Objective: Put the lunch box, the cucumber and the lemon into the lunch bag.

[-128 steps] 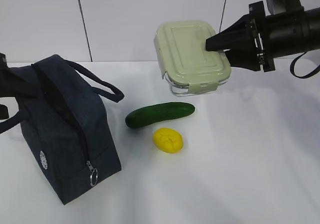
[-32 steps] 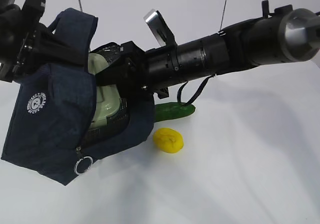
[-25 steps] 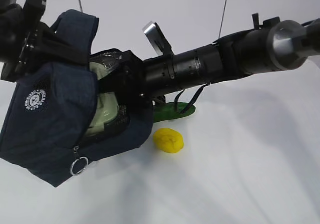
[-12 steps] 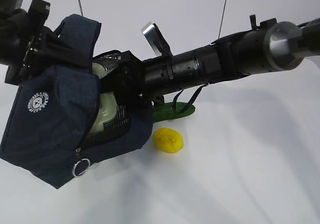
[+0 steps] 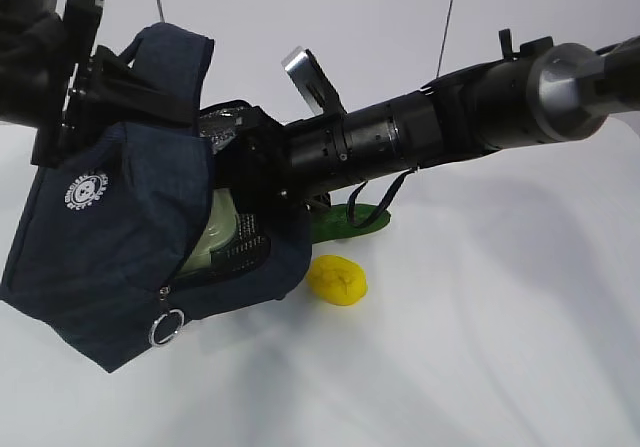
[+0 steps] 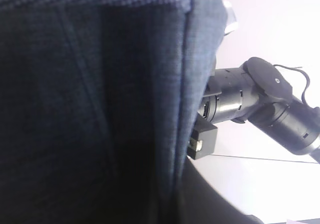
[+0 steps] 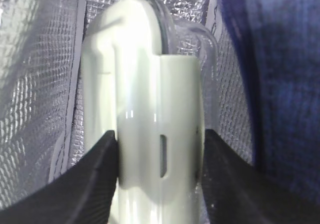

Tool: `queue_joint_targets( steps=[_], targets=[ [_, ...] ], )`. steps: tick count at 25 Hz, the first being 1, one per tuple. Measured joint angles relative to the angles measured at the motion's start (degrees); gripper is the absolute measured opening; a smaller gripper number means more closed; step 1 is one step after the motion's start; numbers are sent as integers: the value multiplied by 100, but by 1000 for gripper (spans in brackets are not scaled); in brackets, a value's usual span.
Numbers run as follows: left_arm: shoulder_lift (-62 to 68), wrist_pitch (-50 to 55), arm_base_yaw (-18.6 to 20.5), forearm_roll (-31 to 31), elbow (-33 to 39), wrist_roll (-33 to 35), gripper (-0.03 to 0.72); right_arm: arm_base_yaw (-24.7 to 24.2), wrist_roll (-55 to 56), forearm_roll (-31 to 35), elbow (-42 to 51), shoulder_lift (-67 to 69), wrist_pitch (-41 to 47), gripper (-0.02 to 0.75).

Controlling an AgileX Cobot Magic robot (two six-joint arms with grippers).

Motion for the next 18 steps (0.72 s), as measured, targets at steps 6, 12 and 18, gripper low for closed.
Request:
queue_joint_targets(
  steps=[6,12,18],
  targets=[
    [0,21,0,0,0,13,-3,0,0,0,0,9,0,361],
    [0,28,0,0,0,18,-3,0,30,-58,0,9,31,382],
    [49,-6,0,130,10,45,-3,0,79,-14,-22,9,188,389]
  ],
)
